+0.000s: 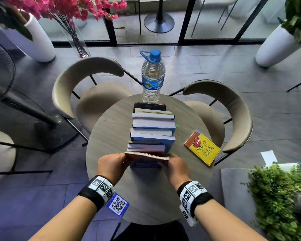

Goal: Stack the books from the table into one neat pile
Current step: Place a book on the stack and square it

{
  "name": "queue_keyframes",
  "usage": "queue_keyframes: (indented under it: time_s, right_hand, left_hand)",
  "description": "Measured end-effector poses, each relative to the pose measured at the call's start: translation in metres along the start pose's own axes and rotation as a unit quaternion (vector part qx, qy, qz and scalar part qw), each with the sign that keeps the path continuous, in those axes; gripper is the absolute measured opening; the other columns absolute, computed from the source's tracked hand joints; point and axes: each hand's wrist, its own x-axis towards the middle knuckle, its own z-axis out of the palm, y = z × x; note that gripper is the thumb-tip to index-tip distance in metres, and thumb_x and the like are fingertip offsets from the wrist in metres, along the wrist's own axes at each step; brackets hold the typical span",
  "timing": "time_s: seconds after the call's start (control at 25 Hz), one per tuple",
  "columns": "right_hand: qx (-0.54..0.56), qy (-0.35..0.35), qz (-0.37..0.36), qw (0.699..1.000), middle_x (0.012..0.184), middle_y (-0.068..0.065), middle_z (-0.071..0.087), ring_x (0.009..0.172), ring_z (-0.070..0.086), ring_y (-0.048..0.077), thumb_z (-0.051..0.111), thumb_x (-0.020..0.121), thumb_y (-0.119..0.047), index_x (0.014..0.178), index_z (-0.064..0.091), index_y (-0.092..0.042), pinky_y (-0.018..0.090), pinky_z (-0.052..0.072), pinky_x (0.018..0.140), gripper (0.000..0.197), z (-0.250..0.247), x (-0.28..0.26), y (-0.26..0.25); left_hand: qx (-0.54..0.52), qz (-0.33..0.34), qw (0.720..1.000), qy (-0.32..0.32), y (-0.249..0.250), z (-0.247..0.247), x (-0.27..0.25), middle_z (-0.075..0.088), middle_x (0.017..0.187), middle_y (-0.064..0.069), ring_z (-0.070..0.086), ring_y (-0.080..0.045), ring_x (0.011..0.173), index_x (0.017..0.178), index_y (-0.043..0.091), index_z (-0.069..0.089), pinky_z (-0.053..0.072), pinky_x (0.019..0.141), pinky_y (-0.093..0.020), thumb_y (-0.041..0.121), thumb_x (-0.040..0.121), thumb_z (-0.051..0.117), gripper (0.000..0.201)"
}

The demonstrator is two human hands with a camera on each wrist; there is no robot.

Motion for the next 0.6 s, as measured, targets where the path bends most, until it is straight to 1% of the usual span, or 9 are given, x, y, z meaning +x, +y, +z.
queue_keyframes:
  time_s: [0.08,0.12,0.24,0.32,0.4,0.48,0.52,0.6]
  right_hand:
    - [-0.053,0.001,-0.001,0.999,0.109,0.004,0.071,0.095,0.069,0.034,0.058,0.096,-0.049,0.111,0.072,-0.016,0.039,0.056,0.077,0.039,-0.001,0.000,-0.002]
    - [-0.063,0.011,-0.003,0.998,0.106,0.005,0.071,0.092,0.070,0.035,0.059,0.095,-0.050,0.108,0.073,-0.016,0.040,0.057,0.074,0.039,-0.002,0.000,-0.002]
    - [-0.054,0.024,-0.006,0.998,0.096,0.005,0.072,0.083,0.070,0.037,0.064,0.092,-0.051,0.097,0.073,-0.015,0.040,0.057,0.067,0.038,-0.001,0.002,0.000]
    - [-0.059,0.019,-0.007,0.998,0.093,0.004,0.071,0.082,0.070,0.036,0.062,0.092,-0.054,0.094,0.071,-0.015,0.040,0.056,0.066,0.040,-0.001,0.003,0.001]
    - [-0.062,0.019,-0.009,0.998,0.091,0.004,0.070,0.081,0.070,0.035,0.061,0.091,-0.056,0.091,0.069,-0.015,0.039,0.054,0.064,0.041,0.000,0.004,0.003]
    - [-0.065,0.014,-0.008,0.998,0.091,0.004,0.070,0.082,0.070,0.034,0.061,0.092,-0.057,0.091,0.067,-0.016,0.038,0.052,0.064,0.042,0.001,0.004,0.003]
    - [-0.066,0.009,-0.007,0.998,0.092,0.004,0.070,0.084,0.070,0.033,0.060,0.092,-0.058,0.093,0.067,-0.017,0.037,0.052,0.065,0.042,0.001,0.004,0.003]
    - [-0.072,-0.001,-0.008,0.997,0.097,0.002,0.071,0.089,0.070,0.031,0.056,0.092,-0.061,0.100,0.066,-0.019,0.036,0.052,0.069,0.043,0.000,0.005,0.004]
  left_hand:
    - [0.007,0.002,1.000,-0.006,0.000,-0.003,0.003,0.065,0.051,0.000,0.065,-0.024,0.046,0.073,0.028,0.075,0.031,0.041,-0.023,0.064,0.083,0.045,0.048]
    - [0.010,0.003,1.000,-0.012,0.000,-0.004,0.005,0.065,0.052,0.001,0.065,-0.024,0.047,0.073,0.028,0.075,0.031,0.041,-0.023,0.064,0.083,0.046,0.048]
    - [0.009,0.006,1.000,-0.028,-0.002,-0.008,0.008,0.064,0.052,0.000,0.064,-0.024,0.046,0.073,0.030,0.075,0.029,0.042,-0.023,0.063,0.081,0.054,0.040]
    - [0.003,0.008,0.999,-0.038,-0.001,-0.011,0.007,0.063,0.051,0.001,0.063,-0.024,0.046,0.075,0.031,0.074,0.029,0.041,-0.022,0.063,0.081,0.054,0.038]
    - [-0.002,-0.001,0.999,-0.041,0.000,-0.012,0.005,0.062,0.051,0.001,0.062,-0.025,0.045,0.073,0.029,0.071,0.027,0.042,-0.021,0.062,0.081,0.061,0.035]
    - [-0.002,-0.020,0.998,-0.055,0.000,-0.012,0.003,0.062,0.054,0.003,0.062,-0.025,0.047,0.071,0.026,0.065,0.025,0.044,-0.021,0.059,0.080,0.073,0.035]
    - [0.003,-0.029,0.997,-0.066,0.000,-0.012,0.001,0.062,0.055,0.004,0.062,-0.024,0.048,0.070,0.025,0.063,0.025,0.044,-0.021,0.059,0.078,0.076,0.037]
    - [0.013,-0.046,0.996,-0.080,0.001,-0.010,-0.002,0.063,0.058,0.005,0.063,-0.023,0.051,0.071,0.025,0.062,0.025,0.045,-0.022,0.061,0.078,0.075,0.039]
